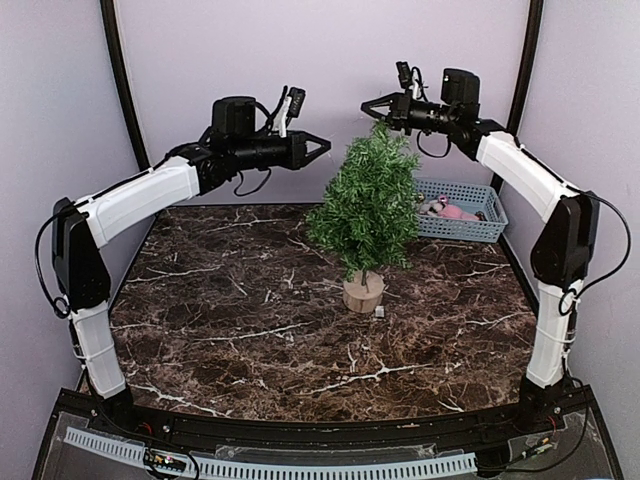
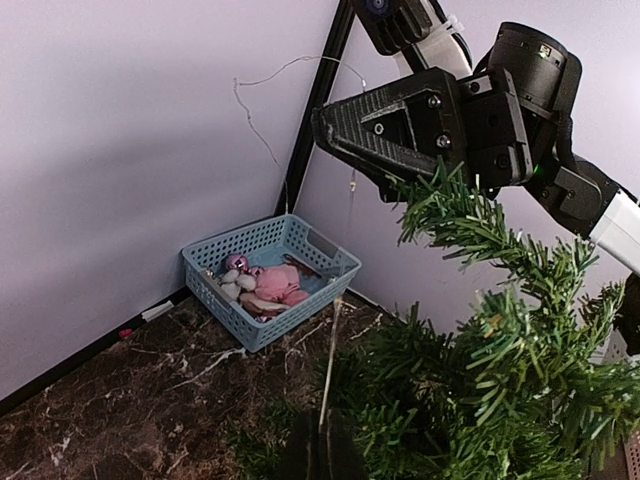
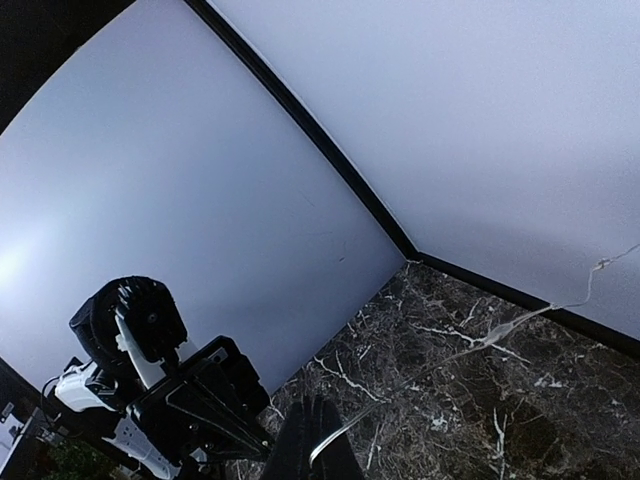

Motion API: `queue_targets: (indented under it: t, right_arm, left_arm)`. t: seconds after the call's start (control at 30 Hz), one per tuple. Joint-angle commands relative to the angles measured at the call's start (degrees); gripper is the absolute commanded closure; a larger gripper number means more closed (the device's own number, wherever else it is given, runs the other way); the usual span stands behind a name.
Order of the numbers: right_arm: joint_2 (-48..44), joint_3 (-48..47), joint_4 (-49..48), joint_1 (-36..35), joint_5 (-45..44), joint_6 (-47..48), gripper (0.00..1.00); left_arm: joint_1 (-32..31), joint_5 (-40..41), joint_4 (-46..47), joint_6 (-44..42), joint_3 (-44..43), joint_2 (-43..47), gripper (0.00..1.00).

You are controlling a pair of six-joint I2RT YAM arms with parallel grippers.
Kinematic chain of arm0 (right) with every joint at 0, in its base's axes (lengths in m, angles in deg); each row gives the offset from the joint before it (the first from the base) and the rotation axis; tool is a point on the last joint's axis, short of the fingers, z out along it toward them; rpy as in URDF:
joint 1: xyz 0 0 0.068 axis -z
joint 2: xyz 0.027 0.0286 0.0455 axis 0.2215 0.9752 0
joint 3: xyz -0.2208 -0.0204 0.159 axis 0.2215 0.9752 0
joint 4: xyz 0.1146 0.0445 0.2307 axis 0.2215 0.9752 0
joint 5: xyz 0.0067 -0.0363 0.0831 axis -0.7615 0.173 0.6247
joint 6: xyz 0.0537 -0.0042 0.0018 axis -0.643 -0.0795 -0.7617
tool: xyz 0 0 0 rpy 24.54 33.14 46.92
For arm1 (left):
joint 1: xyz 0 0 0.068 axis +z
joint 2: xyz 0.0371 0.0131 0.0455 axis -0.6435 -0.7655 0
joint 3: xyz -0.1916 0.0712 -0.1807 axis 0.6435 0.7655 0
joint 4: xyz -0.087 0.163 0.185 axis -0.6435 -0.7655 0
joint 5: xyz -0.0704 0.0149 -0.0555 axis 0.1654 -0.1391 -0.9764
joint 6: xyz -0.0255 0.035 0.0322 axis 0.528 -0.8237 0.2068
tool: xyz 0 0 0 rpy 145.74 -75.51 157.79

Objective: Decorate the small christmas tree

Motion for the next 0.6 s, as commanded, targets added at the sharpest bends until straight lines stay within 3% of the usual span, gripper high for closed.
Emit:
queue_targets:
  t: [0.0, 0.37, 0.5, 0.57]
  right_arm:
    - [-1.2, 1.3, -5.2, 4.6, -7.8, 0.1, 1.0]
    - [-8.0, 15.4, -9.4, 4.5, -9.9, -1.1, 1.0]
    - [-10.6, 19.7, -10.5, 4.5, -11.0, -1.6, 1.0]
    - [-12.1, 22.1, -11.7, 4.5, -11.2, -1.8, 1.0]
  left_arm:
    - [1.5, 2.3, -8.3, 1.0, -0.2, -0.7, 1.0]
    - [1.6, -2.5, -6.1, 1.0, 2.3, 0.0, 0.99]
    - [1.5, -3.1, -7.0, -0.1, 2.6, 1.0, 0.82]
    - [1.4, -1.5, -7.3, -1.2, 3.6, 2.8, 0.66]
